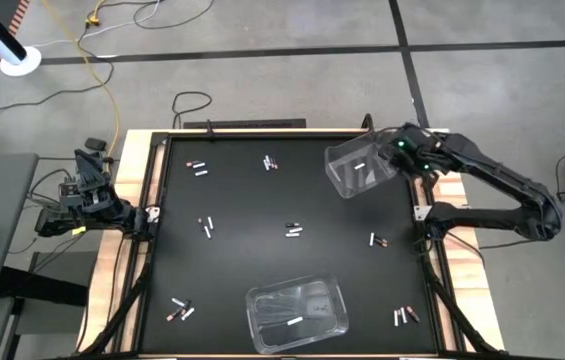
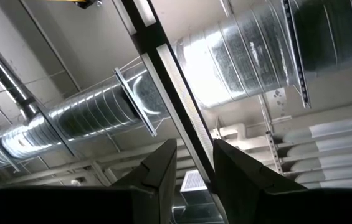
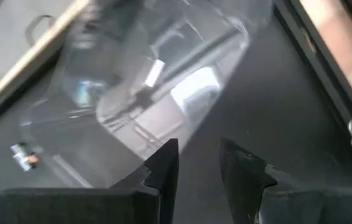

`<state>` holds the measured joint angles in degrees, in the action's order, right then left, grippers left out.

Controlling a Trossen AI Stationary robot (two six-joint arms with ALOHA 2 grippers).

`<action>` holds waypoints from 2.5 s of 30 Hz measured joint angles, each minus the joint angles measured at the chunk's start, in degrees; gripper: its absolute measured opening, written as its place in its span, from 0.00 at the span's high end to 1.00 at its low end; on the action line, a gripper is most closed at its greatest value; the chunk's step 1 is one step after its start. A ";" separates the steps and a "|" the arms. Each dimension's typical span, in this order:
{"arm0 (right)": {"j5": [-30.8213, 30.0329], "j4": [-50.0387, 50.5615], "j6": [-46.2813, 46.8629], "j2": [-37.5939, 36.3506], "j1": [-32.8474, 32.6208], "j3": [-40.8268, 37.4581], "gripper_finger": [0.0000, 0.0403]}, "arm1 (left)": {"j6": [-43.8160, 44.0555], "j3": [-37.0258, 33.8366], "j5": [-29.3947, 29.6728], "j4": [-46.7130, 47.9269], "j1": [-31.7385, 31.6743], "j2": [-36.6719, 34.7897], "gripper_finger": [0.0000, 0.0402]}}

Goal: Sort batteries
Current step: Adjust the top transparent bin

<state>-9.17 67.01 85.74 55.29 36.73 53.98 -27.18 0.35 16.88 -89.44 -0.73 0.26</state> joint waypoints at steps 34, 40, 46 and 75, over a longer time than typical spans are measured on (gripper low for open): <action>7.98 -15.40 -1.29 21.43 -0.73 -6.54 0.77 | 0.00 0.00 0.17 -0.01 0.00 0.01 0.75; 7.58 -15.28 3.67 14.41 -3.35 -6.52 0.77 | 0.00 0.01 0.20 0.01 0.00 0.00 0.75; 4.01 -15.44 5.76 10.28 -2.02 -6.51 0.77 | 0.01 0.01 0.22 -0.01 -0.01 -0.01 0.75; 3.44 -25.07 4.34 16.58 0.94 -6.53 0.77 | 0.00 0.00 0.32 0.00 0.00 0.01 0.75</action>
<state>-5.73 41.94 90.08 71.88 37.67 47.44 -27.18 0.35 17.20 -89.44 -0.73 0.27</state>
